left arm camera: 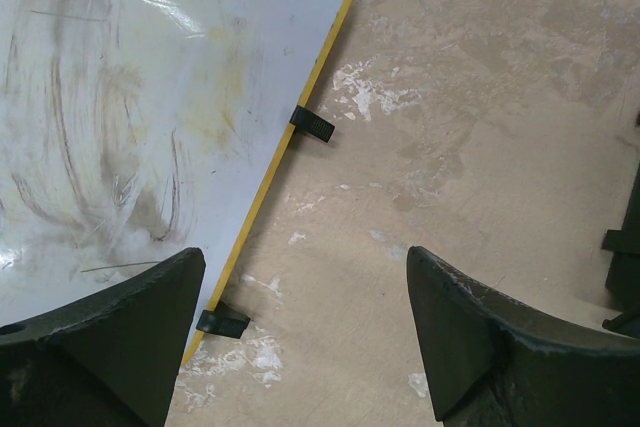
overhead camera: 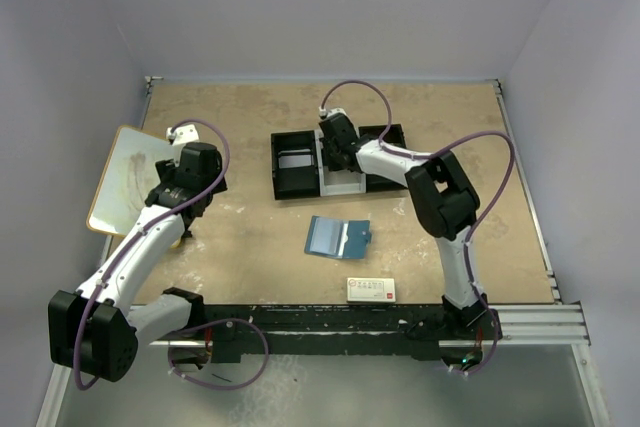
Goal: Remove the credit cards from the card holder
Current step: Adjust the credit card in the storage box.
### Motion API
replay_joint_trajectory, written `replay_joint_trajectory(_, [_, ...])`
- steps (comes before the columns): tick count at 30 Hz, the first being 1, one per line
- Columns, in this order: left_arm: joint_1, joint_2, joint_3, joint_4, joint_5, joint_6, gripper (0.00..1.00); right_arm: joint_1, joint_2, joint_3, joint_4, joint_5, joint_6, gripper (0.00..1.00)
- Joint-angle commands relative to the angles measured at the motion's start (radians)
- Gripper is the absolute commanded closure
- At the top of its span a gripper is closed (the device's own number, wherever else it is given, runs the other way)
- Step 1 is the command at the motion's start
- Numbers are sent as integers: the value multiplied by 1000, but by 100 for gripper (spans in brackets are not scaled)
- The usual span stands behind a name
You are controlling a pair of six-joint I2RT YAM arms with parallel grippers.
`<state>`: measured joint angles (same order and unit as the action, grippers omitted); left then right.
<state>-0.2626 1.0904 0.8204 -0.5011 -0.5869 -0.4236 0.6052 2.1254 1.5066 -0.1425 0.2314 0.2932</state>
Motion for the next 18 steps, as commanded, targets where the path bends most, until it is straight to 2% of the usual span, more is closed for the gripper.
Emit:
replay_joint_trajectory(1, [3, -2, 13, 33, 2, 20, 21, 27, 26, 33, -8, 120, 46, 95])
replay_joint_trajectory(4, [4, -3, 13, 34, 5, 20, 21, 39, 1, -4, 49, 195, 56, 94])
replay_joint_trajectory(10, [3, -5, 13, 34, 7, 20, 21, 40, 25, 42, 12, 212, 53, 94])
replay_joint_trajectory(14, [4, -3, 13, 34, 15, 22, 21, 39, -20, 38, 19, 187, 34, 93])
replay_joint_trajectory(17, [3, 0, 14, 35, 21, 25, 21, 41, -108, 23, 15, 146, 31, 90])
replay_joint_trajectory(18, [4, 0, 14, 35, 23, 25, 21, 41, -146, 13, 15, 143, 33, 84])
